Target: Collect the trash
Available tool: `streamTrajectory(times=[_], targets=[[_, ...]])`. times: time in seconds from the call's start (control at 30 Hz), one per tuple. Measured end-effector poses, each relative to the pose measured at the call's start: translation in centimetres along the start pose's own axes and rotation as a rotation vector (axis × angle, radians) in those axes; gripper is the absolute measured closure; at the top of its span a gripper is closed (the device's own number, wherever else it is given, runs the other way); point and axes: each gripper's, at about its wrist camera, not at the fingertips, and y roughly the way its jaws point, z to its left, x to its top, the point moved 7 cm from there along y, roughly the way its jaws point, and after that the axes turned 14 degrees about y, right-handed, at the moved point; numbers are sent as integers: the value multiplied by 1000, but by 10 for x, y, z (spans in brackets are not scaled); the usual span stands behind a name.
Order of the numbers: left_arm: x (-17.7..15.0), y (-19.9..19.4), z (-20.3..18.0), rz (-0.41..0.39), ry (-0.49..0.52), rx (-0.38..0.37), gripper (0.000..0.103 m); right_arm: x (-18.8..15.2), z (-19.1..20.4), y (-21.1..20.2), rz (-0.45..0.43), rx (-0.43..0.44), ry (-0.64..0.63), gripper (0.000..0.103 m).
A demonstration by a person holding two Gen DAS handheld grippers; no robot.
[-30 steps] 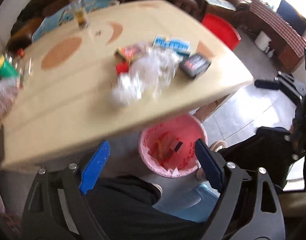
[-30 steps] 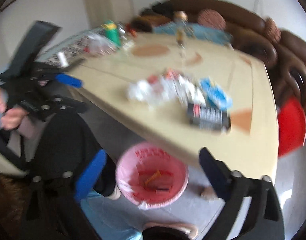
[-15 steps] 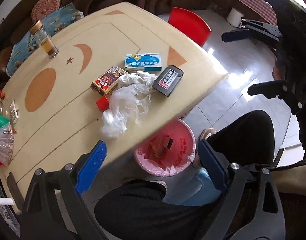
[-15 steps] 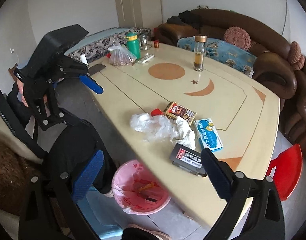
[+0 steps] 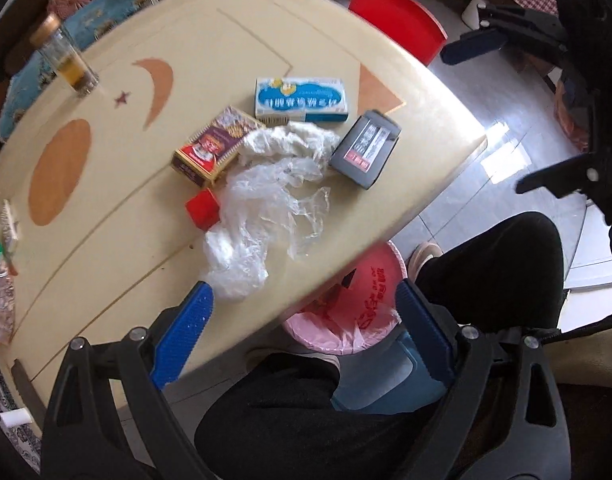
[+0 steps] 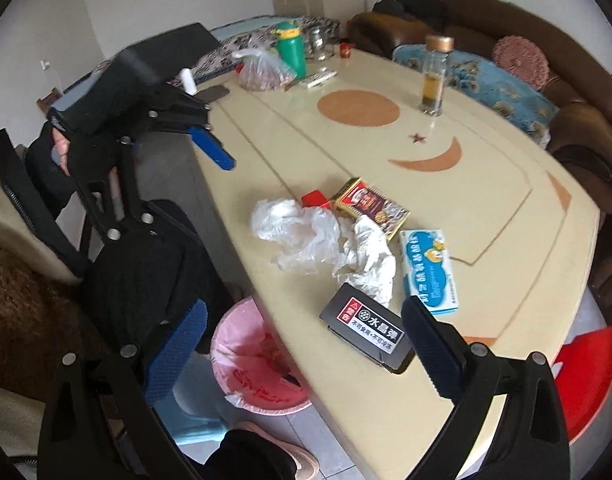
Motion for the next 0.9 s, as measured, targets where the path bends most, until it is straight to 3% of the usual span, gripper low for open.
streamTrajectory(times=[0.4, 0.9], targets=[[3, 54, 29, 61, -58, -85, 13, -1, -19, 56, 178, 39, -79, 8], [7, 87, 43, 96, -66, -111, 13, -14, -49, 111, 370, 45, -165, 8]])
